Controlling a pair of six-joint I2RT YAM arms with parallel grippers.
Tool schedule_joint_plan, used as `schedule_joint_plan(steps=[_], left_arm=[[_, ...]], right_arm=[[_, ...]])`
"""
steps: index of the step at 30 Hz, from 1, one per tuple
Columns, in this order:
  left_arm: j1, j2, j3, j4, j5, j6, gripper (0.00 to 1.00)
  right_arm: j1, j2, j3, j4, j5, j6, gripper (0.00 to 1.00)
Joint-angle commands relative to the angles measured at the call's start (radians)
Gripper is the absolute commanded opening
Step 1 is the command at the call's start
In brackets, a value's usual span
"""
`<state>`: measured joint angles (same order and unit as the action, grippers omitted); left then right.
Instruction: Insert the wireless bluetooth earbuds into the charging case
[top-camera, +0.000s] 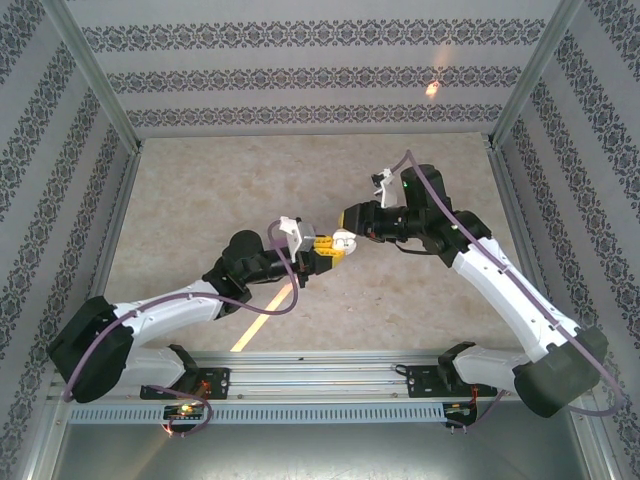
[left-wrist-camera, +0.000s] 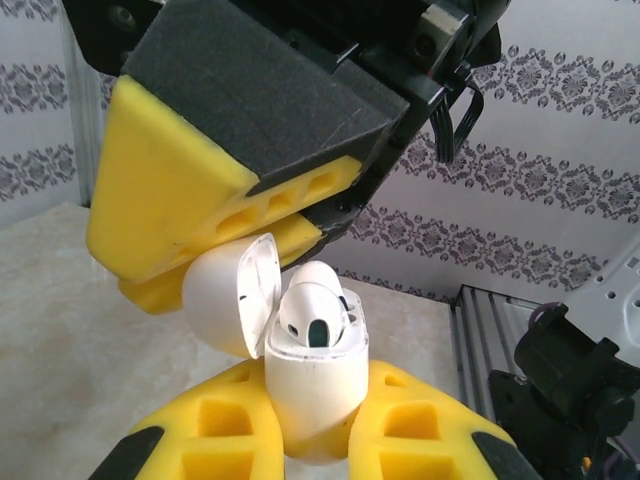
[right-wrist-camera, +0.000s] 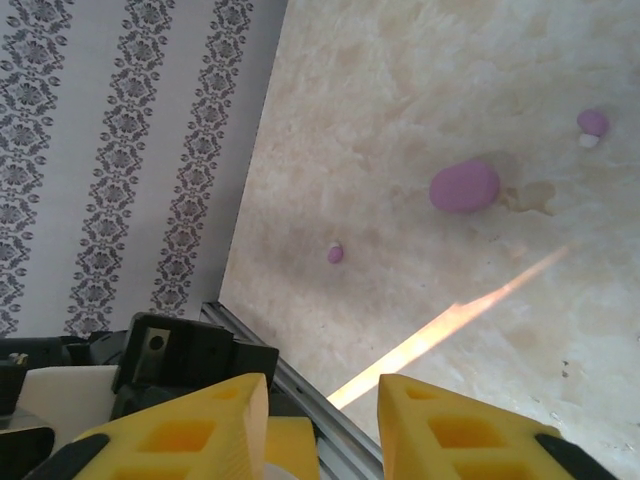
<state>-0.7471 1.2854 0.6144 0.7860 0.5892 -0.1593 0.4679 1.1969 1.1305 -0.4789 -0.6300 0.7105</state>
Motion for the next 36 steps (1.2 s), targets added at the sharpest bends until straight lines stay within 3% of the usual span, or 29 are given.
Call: schedule_joint_plan(steps=[1,9,18,23,27,31,36], left_arm=[[-0.011,0.021,0.038,0.118,-0.002,-0.051,0.0],[-0.003,0.022,0.03,0.079,-0.082,-0.094,0.0],[0.061,0.0,-0.024,0.075,-0.147,-0.239,0.0],[0.165,-0.024,0.012,-0.159,-0.169,-0.336,0.0],[0.315,0.01,0.057,-0.35,-0.139,-0.418,0.0],[0.445,0.128,0.158,-0.485,-0.056,-0.491,0.0],[0.541,0.328,0.301,-0.559,-0.015,-0.504,0.0]], right_arm=[[0.012,-0.055,-0.04,0.011,-0.097,0.008,0.32],[0.011,-0.096,-0.031,-0.071,-0.104,-0.05,0.3],[-0.053,-0.175,0.006,-0.256,0.081,-0.137,0.4],[-0.109,-0.198,-0.035,-0.253,0.137,-0.112,0.4],[-0.116,-0.183,-0.076,-0.215,0.148,-0.086,0.4],[-0.098,-0.126,-0.099,-0.163,0.157,-0.058,0.41],[-0.039,0.005,-0.056,-0.136,0.2,-0.061,0.41]])
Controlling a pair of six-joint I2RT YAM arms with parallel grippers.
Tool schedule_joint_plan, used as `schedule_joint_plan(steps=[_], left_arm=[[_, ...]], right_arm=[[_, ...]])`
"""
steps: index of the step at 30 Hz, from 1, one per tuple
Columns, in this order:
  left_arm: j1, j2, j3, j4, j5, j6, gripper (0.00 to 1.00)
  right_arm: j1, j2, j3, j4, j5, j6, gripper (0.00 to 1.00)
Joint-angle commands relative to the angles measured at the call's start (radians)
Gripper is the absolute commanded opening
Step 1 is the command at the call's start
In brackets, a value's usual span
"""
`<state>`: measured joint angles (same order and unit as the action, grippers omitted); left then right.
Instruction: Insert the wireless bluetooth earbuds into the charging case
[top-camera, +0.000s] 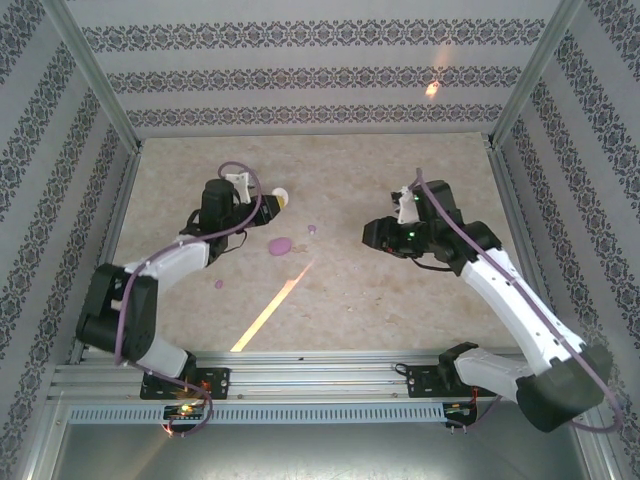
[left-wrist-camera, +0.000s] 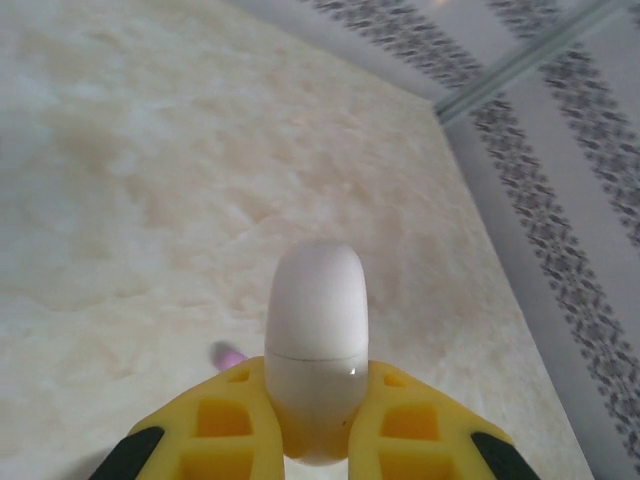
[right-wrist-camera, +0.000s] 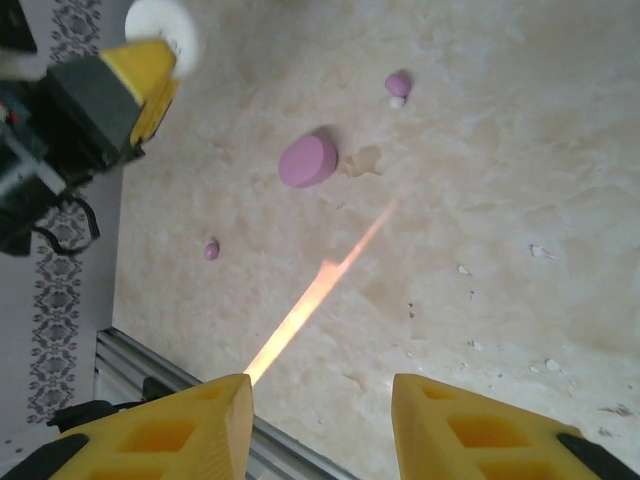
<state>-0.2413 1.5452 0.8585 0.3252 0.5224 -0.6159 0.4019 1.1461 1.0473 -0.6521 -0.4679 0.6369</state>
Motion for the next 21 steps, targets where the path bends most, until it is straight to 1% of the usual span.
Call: schedule_joint_plan(steps=[1,6,10,14,18,21], left_arm=[[0.048,0.111,0.083,-0.1,0.045,-0.051,0.0],[0.072,0.272,0.163,-0.136,-0.058,-0.037,0.0],[0.09,0.359,0.226,-0.207,-0.116,0.007,0.05],[0.104,0.396,0.278,-0.288,-0.138,0.047,0.18],[0.111,0.393,0.299,-0.337,-0.141,0.089,0.39],[0.114,0.374,0.287,-0.344,-0.132,0.11,0.48]], right_arm=[[0.04,0.088,0.042,0.041,0.042,0.013,0.42],[0.092,0.227,0.127,0.048,0.048,0.02,0.44],[0.118,0.296,0.165,0.044,0.048,0.041,0.45],[0.134,0.324,0.18,0.035,0.061,0.058,0.46],[0.148,0.323,0.188,0.028,0.084,0.071,0.47],[0.159,0.312,0.189,0.015,0.103,0.079,0.47]])
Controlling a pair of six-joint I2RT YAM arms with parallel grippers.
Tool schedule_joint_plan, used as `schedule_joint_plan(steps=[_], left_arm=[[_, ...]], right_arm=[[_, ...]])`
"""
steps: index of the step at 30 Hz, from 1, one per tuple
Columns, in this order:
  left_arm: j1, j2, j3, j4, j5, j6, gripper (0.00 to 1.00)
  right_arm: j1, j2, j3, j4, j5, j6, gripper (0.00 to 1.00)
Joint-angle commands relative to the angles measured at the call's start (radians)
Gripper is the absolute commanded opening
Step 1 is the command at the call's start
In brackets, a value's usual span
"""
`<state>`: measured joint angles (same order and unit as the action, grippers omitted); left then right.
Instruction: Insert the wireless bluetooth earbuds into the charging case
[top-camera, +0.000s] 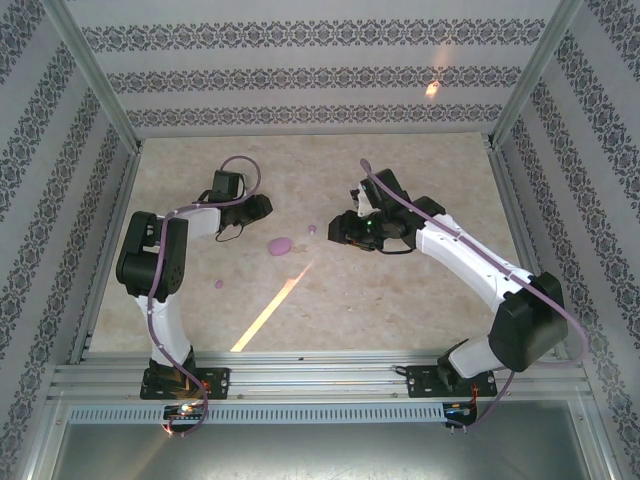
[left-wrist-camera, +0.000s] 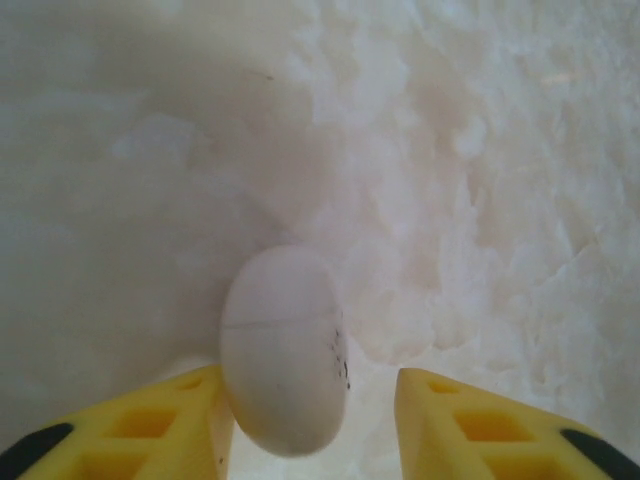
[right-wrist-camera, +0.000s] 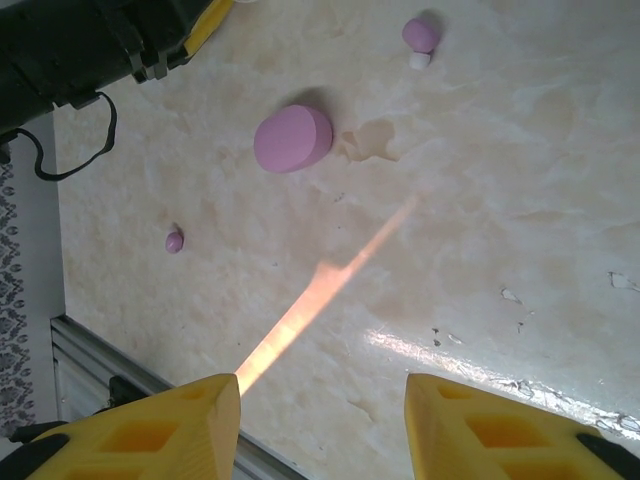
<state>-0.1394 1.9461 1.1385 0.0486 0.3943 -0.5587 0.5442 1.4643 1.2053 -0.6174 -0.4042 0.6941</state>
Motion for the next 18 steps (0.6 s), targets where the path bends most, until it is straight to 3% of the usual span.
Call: schedule_joint_plan(steps=[1,7,12,18], left_arm=[[0.015,-0.031,0.008,-0.08,-0.001,0.06,0.51],[0.022,-0.083,0.018,-0.188,-0.005,0.133,0.64],[0.027,-0.155,0.026,-0.277,-0.01,0.238,0.66],[0.027,-0.261,0.001,-0.281,0.18,0.376,0.64]], right_arm=[[0.021,-0.013,0.032,-0.027,0.049,0.024,0.47],[0.049,-0.087,-0.002,-0.041,0.115,0.059,0.48],[0.086,-0.153,-0.027,-0.059,0.17,0.095,0.48],[0.115,-0.203,-0.08,-0.079,0.224,0.128,0.48]])
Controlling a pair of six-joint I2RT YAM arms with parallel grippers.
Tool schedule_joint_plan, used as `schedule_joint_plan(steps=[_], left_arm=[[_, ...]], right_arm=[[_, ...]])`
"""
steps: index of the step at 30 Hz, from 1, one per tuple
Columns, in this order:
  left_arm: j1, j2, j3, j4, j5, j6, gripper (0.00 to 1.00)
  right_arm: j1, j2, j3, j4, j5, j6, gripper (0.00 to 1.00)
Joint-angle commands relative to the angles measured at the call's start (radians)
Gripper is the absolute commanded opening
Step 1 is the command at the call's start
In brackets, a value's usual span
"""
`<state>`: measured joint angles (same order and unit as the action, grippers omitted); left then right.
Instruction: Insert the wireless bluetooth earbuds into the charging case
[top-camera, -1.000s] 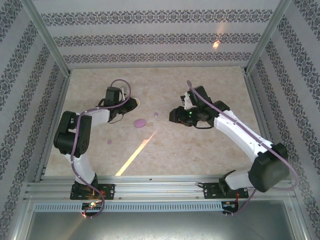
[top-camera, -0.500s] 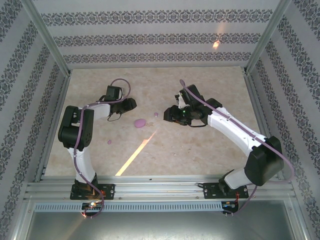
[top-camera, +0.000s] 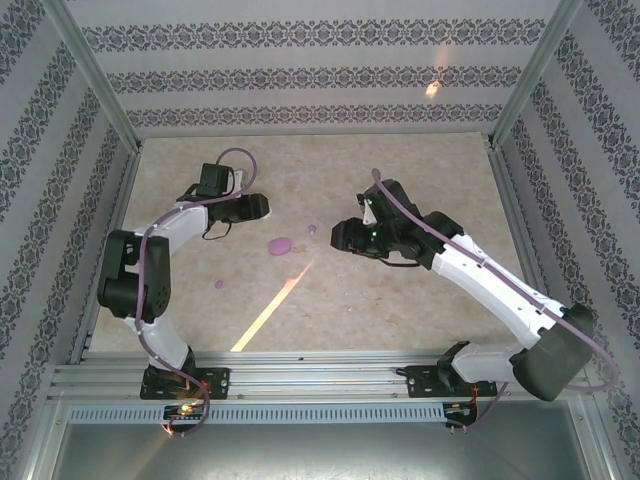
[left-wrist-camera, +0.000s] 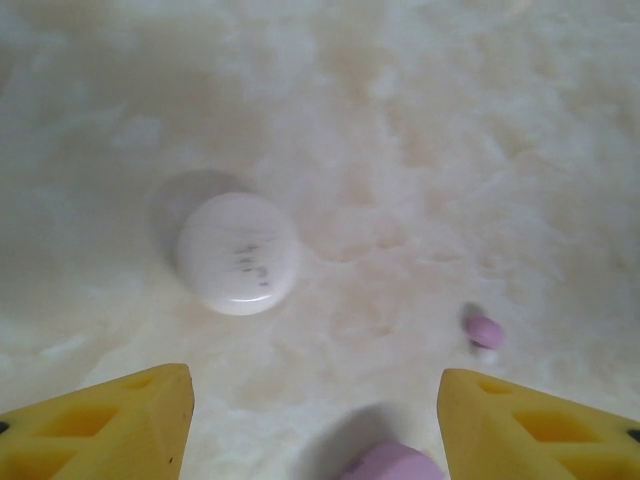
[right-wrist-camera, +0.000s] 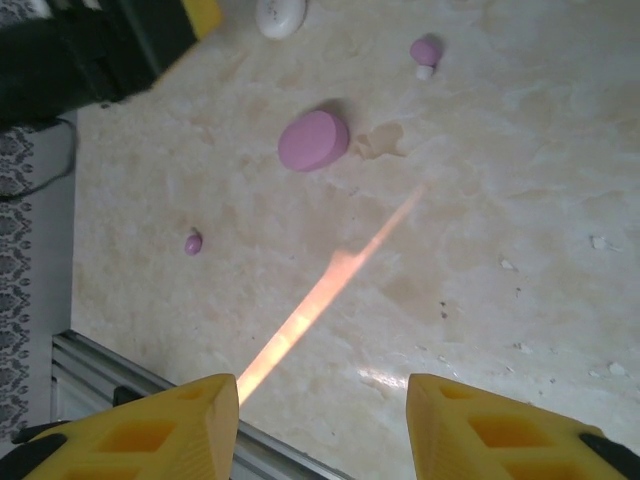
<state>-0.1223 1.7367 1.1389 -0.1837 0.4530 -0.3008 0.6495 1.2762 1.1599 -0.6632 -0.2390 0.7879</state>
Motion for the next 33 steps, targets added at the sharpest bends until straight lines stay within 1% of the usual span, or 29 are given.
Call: schedule_joint_plan(steps=[1,3,6,8,10,11,14,16,18,20,23,28,31,33], left_arm=[[0.009,-0.069,-0.01,-0.045,0.172,0.151,0.64],[0.007,-0.107,-0.048,-0.009,0.226,0.207,0.63],[0.006,-0.159,-0.146,0.108,0.267,0.283,0.62],[0.006,-0.169,-0.175,0.103,0.314,0.366,0.64],[-0.003,-0.166,-0.17,0.028,0.353,0.472,0.66],[-0.013,-0.164,-0.161,-0.025,0.348,0.542,0.67],[-0.048,-0.139,-0.117,-0.198,0.299,0.687,0.69],[-0.066,-0.109,-0.1,-0.275,0.273,0.745,0.7],[-0.081,-0.091,-0.097,-0.328,0.248,0.788,0.7],[-0.1,-0.086,-0.105,-0.363,0.219,0.843,0.71],[-0.113,-0.069,-0.123,-0.329,0.151,0.873,0.73],[-0.119,0.01,-0.074,-0.339,0.119,0.892,0.74],[-0.122,0.037,-0.072,-0.303,0.128,0.907,0.75],[-0.128,0.055,-0.066,-0.286,0.126,0.907,0.74]], right_arm=[[0.01,-0.017,-0.045,-0.034,0.065,0.039,0.48],[0.012,-0.013,-0.05,-0.039,0.069,0.038,0.48],[0.011,0.011,-0.038,-0.05,0.072,0.019,0.48],[0.011,0.039,-0.02,-0.06,0.069,-0.008,0.48],[0.01,0.073,-0.009,-0.061,0.074,-0.04,0.49],[0.004,0.095,-0.007,-0.051,0.073,-0.054,0.49],[-0.024,0.181,0.01,0.011,0.044,-0.101,0.49],[-0.027,0.23,0.029,0.053,0.076,-0.128,0.49],[-0.031,0.253,0.034,0.114,0.103,-0.116,0.49],[-0.041,0.264,0.04,0.166,0.079,-0.087,0.5],[-0.043,0.252,0.044,0.195,0.062,-0.073,0.51],[-0.049,0.203,0.035,0.118,0.051,-0.104,0.52],[-0.06,0.167,-0.014,0.08,0.04,-0.117,0.53],[-0.069,0.137,-0.065,0.089,0.038,-0.109,0.53]])
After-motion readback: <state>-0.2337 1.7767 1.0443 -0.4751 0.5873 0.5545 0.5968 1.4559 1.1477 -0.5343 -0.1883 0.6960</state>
